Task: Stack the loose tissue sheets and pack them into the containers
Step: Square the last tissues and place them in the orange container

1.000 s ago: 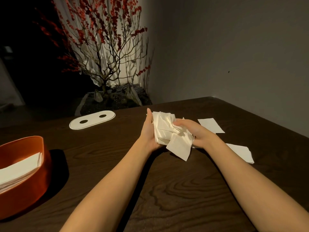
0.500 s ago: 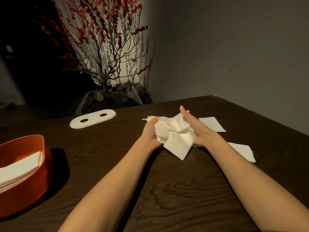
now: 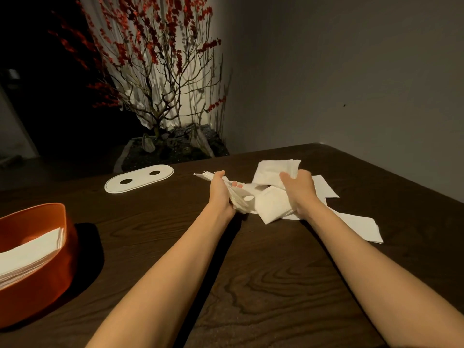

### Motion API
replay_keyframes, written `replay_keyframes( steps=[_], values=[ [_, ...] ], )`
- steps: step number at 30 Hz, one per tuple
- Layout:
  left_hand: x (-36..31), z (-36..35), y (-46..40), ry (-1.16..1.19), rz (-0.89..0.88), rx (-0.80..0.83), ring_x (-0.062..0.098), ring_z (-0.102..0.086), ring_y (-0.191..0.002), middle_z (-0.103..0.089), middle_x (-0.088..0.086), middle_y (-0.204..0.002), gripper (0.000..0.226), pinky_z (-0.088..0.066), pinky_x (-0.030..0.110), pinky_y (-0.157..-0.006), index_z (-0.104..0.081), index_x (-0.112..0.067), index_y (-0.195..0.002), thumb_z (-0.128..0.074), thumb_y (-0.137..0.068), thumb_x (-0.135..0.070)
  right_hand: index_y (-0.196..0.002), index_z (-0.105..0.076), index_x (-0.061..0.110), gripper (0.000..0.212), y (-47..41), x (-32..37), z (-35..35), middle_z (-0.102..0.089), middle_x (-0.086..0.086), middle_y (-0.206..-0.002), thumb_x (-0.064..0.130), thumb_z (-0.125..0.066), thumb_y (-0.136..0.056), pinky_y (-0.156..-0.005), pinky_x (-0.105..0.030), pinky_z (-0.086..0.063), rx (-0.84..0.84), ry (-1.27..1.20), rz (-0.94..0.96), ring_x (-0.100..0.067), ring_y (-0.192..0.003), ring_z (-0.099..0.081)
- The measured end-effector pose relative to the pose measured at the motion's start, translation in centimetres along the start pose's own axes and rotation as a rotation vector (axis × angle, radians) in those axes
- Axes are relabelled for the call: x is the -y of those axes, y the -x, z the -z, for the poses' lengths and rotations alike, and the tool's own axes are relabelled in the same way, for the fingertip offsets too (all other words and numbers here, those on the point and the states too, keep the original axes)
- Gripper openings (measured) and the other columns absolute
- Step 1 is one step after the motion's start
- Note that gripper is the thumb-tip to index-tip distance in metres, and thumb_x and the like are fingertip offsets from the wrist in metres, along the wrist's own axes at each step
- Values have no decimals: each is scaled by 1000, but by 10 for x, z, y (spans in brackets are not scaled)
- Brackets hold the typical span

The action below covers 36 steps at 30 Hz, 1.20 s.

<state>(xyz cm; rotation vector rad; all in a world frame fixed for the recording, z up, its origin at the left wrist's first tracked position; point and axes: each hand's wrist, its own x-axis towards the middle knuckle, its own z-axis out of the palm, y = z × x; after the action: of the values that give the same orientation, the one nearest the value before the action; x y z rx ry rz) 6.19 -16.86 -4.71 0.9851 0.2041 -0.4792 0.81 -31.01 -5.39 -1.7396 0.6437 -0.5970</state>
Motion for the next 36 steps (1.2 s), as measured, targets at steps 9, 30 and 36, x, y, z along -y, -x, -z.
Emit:
replay_keyframes(
  steps=[9,30,36],
  values=[
    [7,-20,12,-74,133,133,33,-60,-87,-63,21,-103,59,-48,48,-74,-55,2,-115,-40,-98,-52,-124,-61,21,34,22,-3,-12,-71,-5,-102,14,-60,-91,-71,-40,-53,2,633,917,-30,-91,-67],
    [-7,-3,4,-43,101,-14,20,-58,-78,-57,12,-96,37,-49,37,-84,-48,2,-120,-49,-88,-16,-148,-32,20,58,-1,-10,-4,-43,0,-148,-7,-37,-97,-75,-14,-43,224,247,393,-13,-112,-55],
    [7,-28,18,-128,177,55,25,-62,-89,-61,16,-97,31,-50,39,-88,-46,-5,-109,-55,-94,-31,-144,-40,20,50,12,-4,-11,-40,-2,-150,-1,-42,-99,-109,-37,-37,109,127,519,-18,-136,-38]
  ],
)
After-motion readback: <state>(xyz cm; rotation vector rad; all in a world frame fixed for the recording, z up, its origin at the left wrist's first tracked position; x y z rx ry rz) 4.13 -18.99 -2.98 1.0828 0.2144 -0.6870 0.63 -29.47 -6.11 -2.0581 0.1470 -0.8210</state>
